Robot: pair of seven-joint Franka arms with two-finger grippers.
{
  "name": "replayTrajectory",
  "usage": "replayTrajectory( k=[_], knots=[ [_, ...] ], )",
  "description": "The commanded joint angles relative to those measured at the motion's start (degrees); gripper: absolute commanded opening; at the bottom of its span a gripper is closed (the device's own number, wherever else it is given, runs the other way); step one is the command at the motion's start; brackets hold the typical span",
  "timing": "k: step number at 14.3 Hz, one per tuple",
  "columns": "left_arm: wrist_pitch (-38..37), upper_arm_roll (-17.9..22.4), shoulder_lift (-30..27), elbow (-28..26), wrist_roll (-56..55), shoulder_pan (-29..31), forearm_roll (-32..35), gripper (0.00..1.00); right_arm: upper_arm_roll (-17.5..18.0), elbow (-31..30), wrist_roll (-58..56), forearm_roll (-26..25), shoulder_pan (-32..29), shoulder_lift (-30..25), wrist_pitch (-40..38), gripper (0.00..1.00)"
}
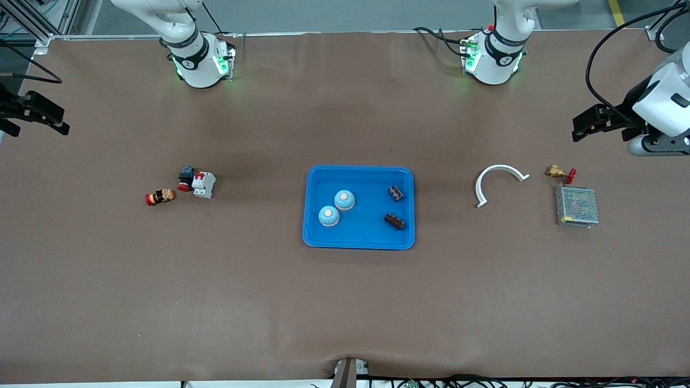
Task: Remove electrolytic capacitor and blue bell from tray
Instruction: 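Reach both grippers toward the blue tray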
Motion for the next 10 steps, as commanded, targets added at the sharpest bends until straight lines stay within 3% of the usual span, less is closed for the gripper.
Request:
replayTrajectory(
  k=[1, 10],
  knots=[
    [-0.55, -0.32, 0.64, 1.25, -0.73, 0.07, 1.16, 1.0, 0.08, 0.69, -0.48, -1.34, 0.34, 0.12, -0.26, 1.0],
    [-0.64, -0.75, 5.56, 0.47, -0.55, -0.71, 0.37, 1.0, 0.08, 0.69, 0.13, -1.26, 0.52, 0.21, -0.26, 1.0]
  ],
)
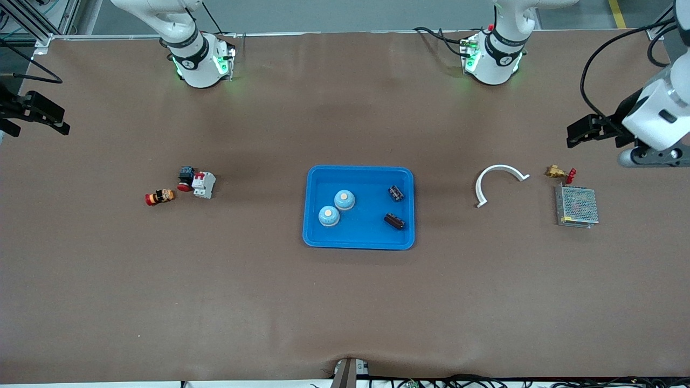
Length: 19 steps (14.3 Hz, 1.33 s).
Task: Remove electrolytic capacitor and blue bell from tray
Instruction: 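Reach both grippers toward the blue tray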
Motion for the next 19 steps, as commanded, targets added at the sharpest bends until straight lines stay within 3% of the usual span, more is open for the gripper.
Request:
replayTrajectory(
  k=[1, 3, 5, 11, 14, 19],
  knots=[
    [0.11, -0.88, 2.98, 0.47, -0.8, -0.7, 0.25, 1.0, 0.11, 0.69, 0.31, -1.08, 0.58, 0.38, -0.18, 1.0],
    [2.74, -3.07, 4.22, -1.19, -6.73, -2.18, 0.25, 1.0, 0.11, 0.86, 0.58, -0.64, 3.02, 2.04, -0.09, 1.0],
    [9.22, -5.0, 4.13, -6.53, -16.49, -4.47, 0.34, 1.0, 0.11, 1.74, 4.42, -1.43, 7.24, 4.33, -0.35, 1.0],
    [27.33, -9.75, 4.57, -20.35, -29.25, -6.06, 0.34, 1.0, 0.28, 1.92, 16.37, 1.11, 12.7, 9.43, 6.76, 1.0],
    [33.15, -10.64, 8.77, -21.77, -37.34, -9.21, 0.86, 1.0, 0.2, 1.83, 25.33, 5.94, 14.46, 13.29, 11.23, 1.0],
    [40.63, -10.55, 16.42, -21.77, -49.12, -15.46, 1.91, 1.0, 0.2, 1.83, 40.45, 5.6, 20.43, 18.48, 17.74, 1.0]
  ],
)
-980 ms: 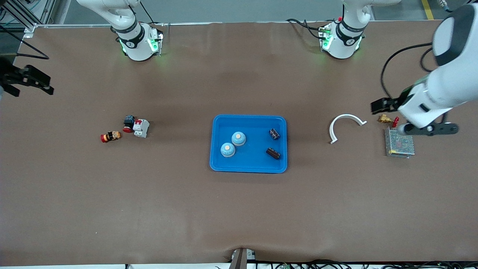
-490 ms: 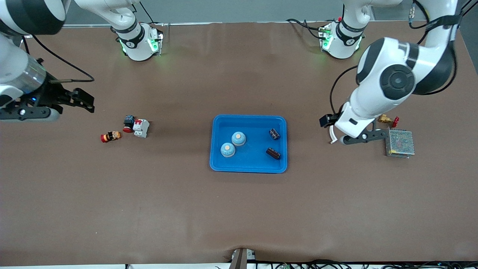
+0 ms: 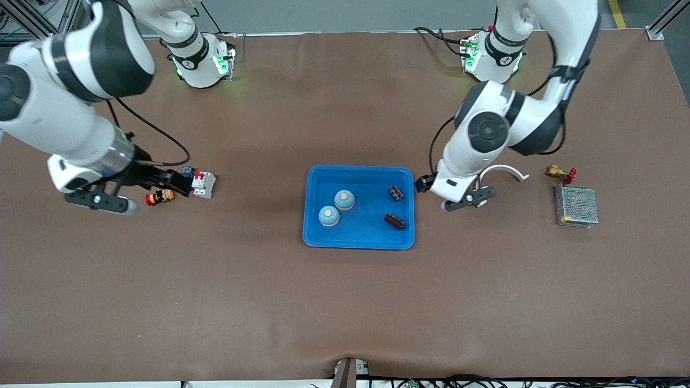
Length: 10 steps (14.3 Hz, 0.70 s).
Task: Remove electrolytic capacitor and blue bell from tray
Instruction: 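Reach both grippers toward the blue tray, then grasp a brown capacitor with the left gripper while the right gripper lowers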
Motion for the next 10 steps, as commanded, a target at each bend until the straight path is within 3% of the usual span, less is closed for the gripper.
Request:
replayTrajectory(
  k=[1, 8, 10],
  knots=[
    [2.57, 0.1, 3.09, 0.31, -5.65, -1.88, 2.66, 1.0, -0.48, 1.74, 7.63, 0.14, 3.67, 3.24, 2.44, 1.0],
    [12.41, 0.19, 9.95, 0.66, -16.99, -6.36, 4.08, 0.99, -0.48, 1.83, 16.7, 0.06, 9.91, 9.3, 9.91, 1.0],
    [13.91, 0.28, 11.36, 0.75, -19.11, -7.33, 4.08, 0.85, -0.48, 1.74, 18.1, -0.03, 11.06, 10.19, 11.42, 1.0]
  ],
)
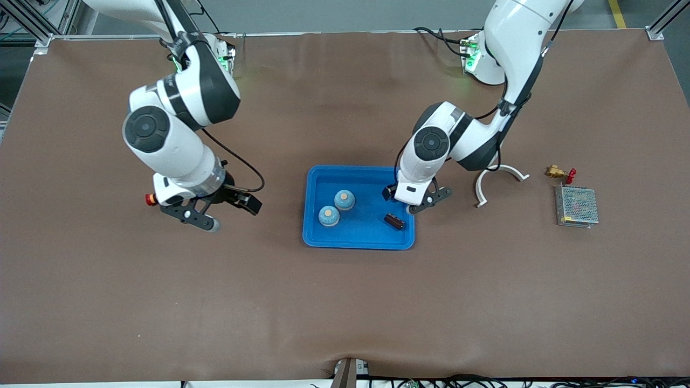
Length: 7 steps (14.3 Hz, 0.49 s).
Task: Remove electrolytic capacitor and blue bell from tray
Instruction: 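Grasp a brown capacitor with the left gripper while the right gripper lowers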
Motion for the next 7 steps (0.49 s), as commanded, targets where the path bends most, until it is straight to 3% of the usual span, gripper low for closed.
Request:
replayTrajectory(
  k=[1, 7],
  knots=[
    [1.79, 0.48, 2.15, 0.75, -3.83, -2.11, 1.42, 0.8, -0.49, 1.67, 2.53, 0.06, 1.49, 1.66, 0.34, 1.0],
    [1.88, 0.39, 5.05, 1.63, -7.71, -2.47, 5.9, 0.61, -0.49, 1.76, 10.43, -0.03, 4.83, 5.17, 5.78, 1.0]
  ],
)
